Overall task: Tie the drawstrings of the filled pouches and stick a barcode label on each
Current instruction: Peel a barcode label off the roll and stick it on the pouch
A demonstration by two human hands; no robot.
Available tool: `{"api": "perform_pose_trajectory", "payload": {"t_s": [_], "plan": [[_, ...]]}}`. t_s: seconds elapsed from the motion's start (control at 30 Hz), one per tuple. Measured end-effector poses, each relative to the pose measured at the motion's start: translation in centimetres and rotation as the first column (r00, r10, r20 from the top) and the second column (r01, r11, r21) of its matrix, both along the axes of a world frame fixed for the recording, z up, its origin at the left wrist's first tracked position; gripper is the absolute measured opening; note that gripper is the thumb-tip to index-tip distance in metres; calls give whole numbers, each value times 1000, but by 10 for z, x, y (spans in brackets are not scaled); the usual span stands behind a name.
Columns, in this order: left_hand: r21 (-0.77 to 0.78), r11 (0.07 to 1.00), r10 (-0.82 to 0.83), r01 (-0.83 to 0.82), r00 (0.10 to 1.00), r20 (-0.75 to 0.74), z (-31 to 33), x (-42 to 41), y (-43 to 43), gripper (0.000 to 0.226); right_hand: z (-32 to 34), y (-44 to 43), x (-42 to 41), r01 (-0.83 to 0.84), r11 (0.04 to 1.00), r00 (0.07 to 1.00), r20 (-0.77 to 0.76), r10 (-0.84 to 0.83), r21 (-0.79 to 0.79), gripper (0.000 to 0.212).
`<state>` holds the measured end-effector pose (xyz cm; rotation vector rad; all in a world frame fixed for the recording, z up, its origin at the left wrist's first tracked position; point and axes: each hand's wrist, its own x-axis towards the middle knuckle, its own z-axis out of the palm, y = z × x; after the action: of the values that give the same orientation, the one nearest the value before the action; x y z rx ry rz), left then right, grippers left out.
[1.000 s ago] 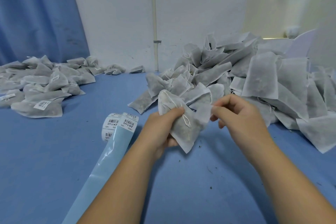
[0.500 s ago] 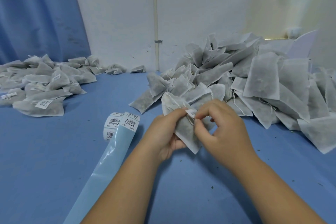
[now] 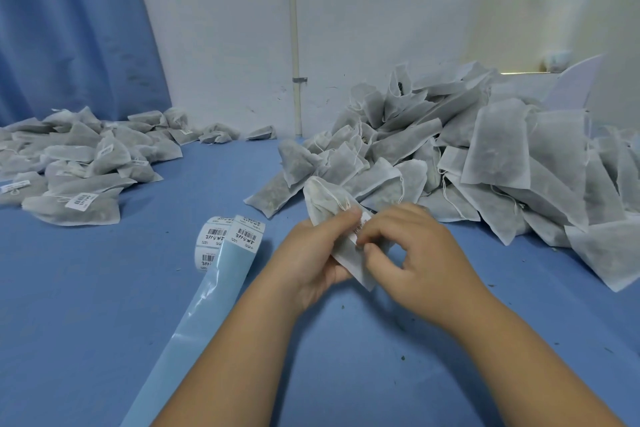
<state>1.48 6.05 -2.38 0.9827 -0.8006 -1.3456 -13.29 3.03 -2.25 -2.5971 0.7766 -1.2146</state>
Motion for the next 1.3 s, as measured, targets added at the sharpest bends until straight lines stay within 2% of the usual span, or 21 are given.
{"api": "perform_pose_trajectory", "payload": {"t_s": [0.1,0.23,0.3,0.37,0.53,0.67,0.83,1.0,1.2,1.3], "plan": [[-35,998,-46,46,999,8,-1,-1,1,24,-1,-1,-1,43,980,977,195,-82,195,11],[-59,996,-66,71,994,83,-3,-2,0,32,-2,-12,-3,26,866,893,377,-244,500,14],[-92,988,-115,127,985,131,-4,-4,1,34,-1,-15,-5,-34,782,889,377,-260,622,14],[-124,978,-149,169,976,157,-5,-5,2,36,-2,-16,-7,-42,732,906,335,-259,680,14],[-176,965,-170,194,975,145,-6,-8,2,45,1,-17,-11,-126,695,873,412,-262,708,15],[-150,971,-163,184,977,139,-2,-15,3,48,0,-21,-11,-87,707,842,430,-324,702,22],[-79,997,11,0,992,129,19,-5,5,28,2,-19,-8,-147,674,830,460,-314,724,29],[-37,987,158,-154,975,158,47,40,23,16,2,-11,12,-232,630,821,497,-282,741,20],[-1,978,204,-208,958,200,45,109,66,25,28,0,73,-324,587,868,480,-128,742,17],[39,955,284,-293,947,154,34,141,84,17,45,9,116,-371,579,888,459,-8,726,18]]}}
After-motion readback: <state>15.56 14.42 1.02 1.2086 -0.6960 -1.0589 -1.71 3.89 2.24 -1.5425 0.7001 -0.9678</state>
